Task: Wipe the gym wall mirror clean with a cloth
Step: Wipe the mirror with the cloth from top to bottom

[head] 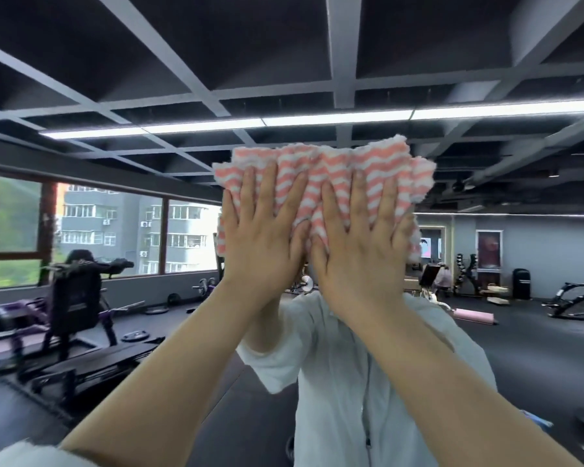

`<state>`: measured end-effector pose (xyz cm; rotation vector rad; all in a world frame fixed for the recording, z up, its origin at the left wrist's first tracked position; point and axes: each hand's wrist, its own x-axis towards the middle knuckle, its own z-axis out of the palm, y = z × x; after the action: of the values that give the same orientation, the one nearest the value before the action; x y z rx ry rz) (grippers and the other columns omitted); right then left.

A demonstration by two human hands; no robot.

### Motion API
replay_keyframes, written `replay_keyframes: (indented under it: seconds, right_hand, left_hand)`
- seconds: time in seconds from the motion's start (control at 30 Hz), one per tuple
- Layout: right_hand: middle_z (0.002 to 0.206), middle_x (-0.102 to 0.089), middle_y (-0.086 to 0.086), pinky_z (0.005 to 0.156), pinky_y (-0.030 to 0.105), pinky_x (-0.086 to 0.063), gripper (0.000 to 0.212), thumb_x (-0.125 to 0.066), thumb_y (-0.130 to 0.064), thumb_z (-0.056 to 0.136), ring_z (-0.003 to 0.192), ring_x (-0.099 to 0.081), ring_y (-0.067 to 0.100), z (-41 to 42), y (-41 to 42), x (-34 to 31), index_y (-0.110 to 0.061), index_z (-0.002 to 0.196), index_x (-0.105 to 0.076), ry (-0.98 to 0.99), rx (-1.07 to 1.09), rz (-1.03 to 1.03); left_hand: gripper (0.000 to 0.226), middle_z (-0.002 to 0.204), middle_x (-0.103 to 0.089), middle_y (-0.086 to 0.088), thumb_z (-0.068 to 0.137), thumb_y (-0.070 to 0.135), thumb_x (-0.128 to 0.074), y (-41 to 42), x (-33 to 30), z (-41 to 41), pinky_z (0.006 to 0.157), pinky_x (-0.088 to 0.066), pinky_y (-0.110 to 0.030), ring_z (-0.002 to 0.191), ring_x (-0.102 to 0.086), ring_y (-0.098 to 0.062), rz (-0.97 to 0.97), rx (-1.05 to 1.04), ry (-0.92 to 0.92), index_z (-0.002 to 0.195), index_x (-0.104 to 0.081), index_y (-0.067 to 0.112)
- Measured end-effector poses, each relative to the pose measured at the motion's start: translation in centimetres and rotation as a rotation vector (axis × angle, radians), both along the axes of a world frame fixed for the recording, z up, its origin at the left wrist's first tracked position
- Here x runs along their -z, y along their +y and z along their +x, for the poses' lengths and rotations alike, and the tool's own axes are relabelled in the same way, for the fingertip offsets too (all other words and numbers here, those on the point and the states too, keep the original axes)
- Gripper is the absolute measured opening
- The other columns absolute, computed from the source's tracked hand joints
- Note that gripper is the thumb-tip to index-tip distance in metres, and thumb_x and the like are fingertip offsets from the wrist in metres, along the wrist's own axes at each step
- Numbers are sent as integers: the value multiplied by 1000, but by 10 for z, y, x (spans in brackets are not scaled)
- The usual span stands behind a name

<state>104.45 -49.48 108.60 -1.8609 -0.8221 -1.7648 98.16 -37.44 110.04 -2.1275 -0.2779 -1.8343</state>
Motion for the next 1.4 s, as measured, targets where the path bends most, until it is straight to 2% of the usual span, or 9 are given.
replay_keyframes:
  seconds: [0.13,0.3,0.43,0.6,0.83,0.93,1.07,1.2,1.4]
  right_hand:
    - [155,-29,14,113,56,-9,57,-28,-42,91,142,-14,39,-15,30,21,-22,144,-23,-75,-32,-95]
    - [157,-16,8,117,53,-5,57,-26,-40,94,145,-6,36,-30,54,58,-19,146,-29,-131,-22,-268]
    - [154,-18,5,117,52,-4,58,-21,-37,92,144,-12,33,-33,51,85,-17,144,-39,-176,-6,-440]
    - [156,-28,5,116,54,-6,57,-26,-38,93,144,-12,32,-18,21,85,-20,146,-40,-205,69,-509]
    - [154,-31,13,113,62,-9,58,-28,-42,96,141,-17,42,24,-59,50,-15,146,-34,-141,100,-299]
    - [155,-27,17,112,63,-7,58,-19,-45,101,142,-18,44,46,-102,26,-13,148,-30,-97,156,-217]
    - [155,-25,21,113,57,1,63,-25,-45,97,141,-20,47,70,-154,1,-9,149,-29,-40,236,-114]
    - [154,-26,21,113,51,8,65,-23,-47,97,141,-21,46,89,-198,-4,-9,149,-29,17,314,-26]
    - [157,-18,21,113,51,9,69,-18,-50,95,143,-14,45,109,-248,-7,-10,152,-21,105,367,-12]
  left_hand:
    - [55,158,-14,-16,98,45,-17,26,32,-17,115,-6,-54,145,-10,-36,-137,-21,-32,150,-7,29]
    - [56,156,-13,-20,100,46,-6,50,89,-32,112,-6,-54,143,-6,-36,-258,-39,-40,152,6,31]
    - [56,155,-15,-25,99,49,-8,46,135,-36,106,-13,-67,142,-6,-37,-418,-29,-25,151,-3,28]
    - [59,156,-7,-26,93,60,-3,9,138,-23,108,-3,-66,144,-1,-43,-609,33,-3,146,4,37]
    - [56,156,-8,-25,98,53,-11,-64,81,23,106,-6,-71,143,-6,-44,-355,117,-28,150,-7,31]
    - [56,156,-13,-23,98,47,-25,-100,48,49,106,-6,-70,142,-10,-44,-203,136,-45,150,-18,29]
    - [55,155,-22,-21,96,46,-26,-146,9,75,108,1,-63,141,-16,-45,-48,126,-37,148,-32,27]
    - [59,156,-20,-17,94,50,-21,-191,-6,96,108,2,-62,143,-15,-42,43,99,37,149,-28,30]
    - [63,160,1,-13,91,53,-6,-237,-19,115,107,13,-62,145,4,-38,105,86,128,152,-8,34]
